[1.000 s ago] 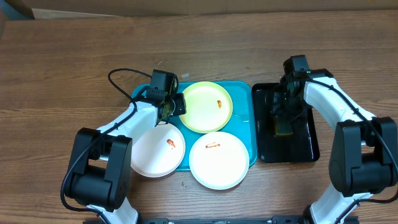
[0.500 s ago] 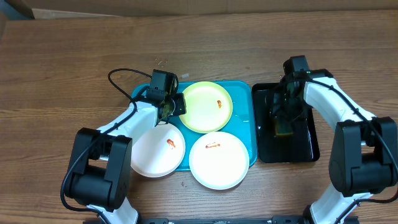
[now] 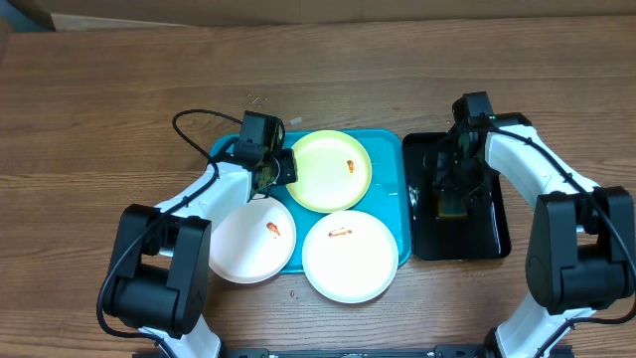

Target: Clean dirty plates on tray and stack at the side

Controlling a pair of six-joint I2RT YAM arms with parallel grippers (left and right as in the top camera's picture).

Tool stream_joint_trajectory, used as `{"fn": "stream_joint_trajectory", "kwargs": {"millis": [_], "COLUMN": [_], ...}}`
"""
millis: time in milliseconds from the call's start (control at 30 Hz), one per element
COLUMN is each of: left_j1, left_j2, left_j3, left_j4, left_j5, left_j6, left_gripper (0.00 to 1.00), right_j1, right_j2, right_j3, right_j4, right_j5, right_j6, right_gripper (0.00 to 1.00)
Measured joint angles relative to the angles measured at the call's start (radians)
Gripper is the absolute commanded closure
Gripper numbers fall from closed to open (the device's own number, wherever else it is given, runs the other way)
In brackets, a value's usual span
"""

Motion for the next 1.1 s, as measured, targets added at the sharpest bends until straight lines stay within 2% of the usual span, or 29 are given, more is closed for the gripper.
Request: {"fn": "stream_joint_trajectory", "kwargs": {"millis": [67,100,233,267,433,633,800,1100], "left_j1": [0.000,0.000,0.000,0.000,0.000,0.000,0.000,0.000], "left_j2": [0.000,0.000,0.000,0.000,0.000,0.000,0.000,0.000], "left_j3": [0.000,0.000,0.000,0.000,0.000,0.000,0.000,0.000], "left_j4": [0.000,0.000,0.001,0.001,0.003,0.010,0.011,0.011], "left_j5": [0.000,0.000,0.000,0.001,0.003,0.004,0.004,0.004], "left_j6": [0.000,0.000,0.000,0.000,0.000,-0.001,0.000,0.000], "left_gripper": [0.94,0.95,0.96,0.96,0.94,0.84,0.84,0.87], "right_j1": [0.000,0.000,0.000,0.000,0.000,0.000,0.000,0.001], "right_j2": [0.000,0.000,0.000,0.000,0.000,0.000,0.000,0.000], "right_j3": [-0.006,-0.011,-0.033,-0.035,-0.031,0.064,0.158,0.161], "right_j4": [0.004,0.008,0.011,0.011,-0.004,-0.100,-0.147,-0.133], "right_j5": [0.000,0.000,0.000,0.001,0.000,0.000,0.002,0.033], "right_j6": [0.000,0.000,0.001,0.002,-0.007,-0.023,-0.026,-0.026], "right_gripper": [0.50,0.54,0.91,0.96,0.96,0.96,0.96,0.96]}}
